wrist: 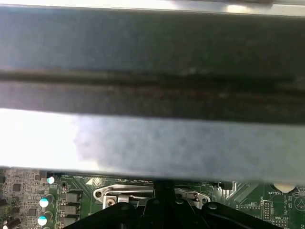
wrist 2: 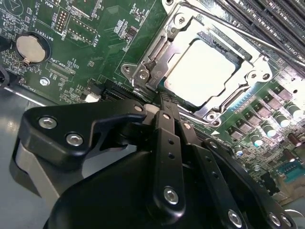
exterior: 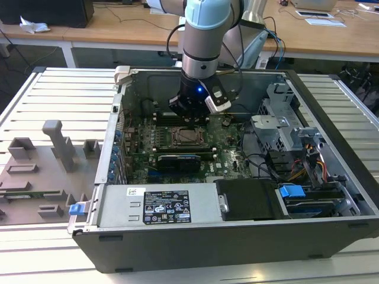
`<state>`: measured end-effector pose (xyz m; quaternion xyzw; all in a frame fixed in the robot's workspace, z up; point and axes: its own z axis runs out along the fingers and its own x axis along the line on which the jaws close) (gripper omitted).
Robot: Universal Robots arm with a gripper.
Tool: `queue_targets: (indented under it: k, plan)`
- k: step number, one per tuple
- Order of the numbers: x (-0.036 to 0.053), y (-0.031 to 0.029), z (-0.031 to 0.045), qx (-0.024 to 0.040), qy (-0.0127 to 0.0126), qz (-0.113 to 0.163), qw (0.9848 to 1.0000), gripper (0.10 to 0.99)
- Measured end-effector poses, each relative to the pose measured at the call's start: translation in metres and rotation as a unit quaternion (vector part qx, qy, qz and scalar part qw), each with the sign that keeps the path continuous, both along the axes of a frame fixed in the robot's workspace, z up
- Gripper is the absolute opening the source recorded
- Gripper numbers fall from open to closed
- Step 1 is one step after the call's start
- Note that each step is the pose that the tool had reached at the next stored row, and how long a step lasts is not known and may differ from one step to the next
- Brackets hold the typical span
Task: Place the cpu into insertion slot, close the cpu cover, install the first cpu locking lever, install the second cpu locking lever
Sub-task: 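Install the first cpu locking lever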
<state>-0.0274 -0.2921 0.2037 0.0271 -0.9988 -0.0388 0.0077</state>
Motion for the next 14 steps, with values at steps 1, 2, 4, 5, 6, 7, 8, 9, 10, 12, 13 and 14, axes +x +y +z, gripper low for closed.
queue_targets:
  k: [1, 2, 4, 5, 6, 7, 8, 9, 10, 12, 13, 14]
  plan:
    - [0.0, 0.0, 0.0001, 0.0, 0.0, 0.0, 1.0, 0.106]
    - [0.0001, 0.0001, 0.0014, 0.0002, -0.0003, 0.0, 1.0, 0.106]
    - [-0.0054, 0.0003, 0.0025, 0.0002, -0.0018, 0.0, 1.0, 0.106]
    - [-0.008, 0.0004, 0.0026, 0.0005, -0.0025, 0.0, 1.0, 0.106]
    - [-0.0128, 0.0006, 0.0026, 0.0011, -0.0037, 0.0, 1.0, 0.106]
    - [-0.0163, 0.0007, 0.0026, 0.0015, -0.0047, 0.0, 1.0, 0.106]
    - [-0.0187, 0.0008, 0.0026, 0.0017, -0.0052, 0.0, 1.0, 0.106]
    - [-0.0235, 0.0017, 0.0026, 0.0021, -0.0062, 0.0, 1.0, 0.106]
    - [-0.0247, 0.003, 0.0026, 0.0023, -0.0063, 0.0, 1.0, 0.106]
    - [-0.025, 0.0068, 0.0027, 0.0024, -0.0063, 0.0, 1.0, 0.106]
    - [-0.025, 0.0076, 0.0026, 0.0027, -0.0063, 0.0, 1.0, 0.106]
    - [-0.0249, 0.0083, 0.0026, 0.0028, -0.0063, 0.0, 1.0, 0.106]
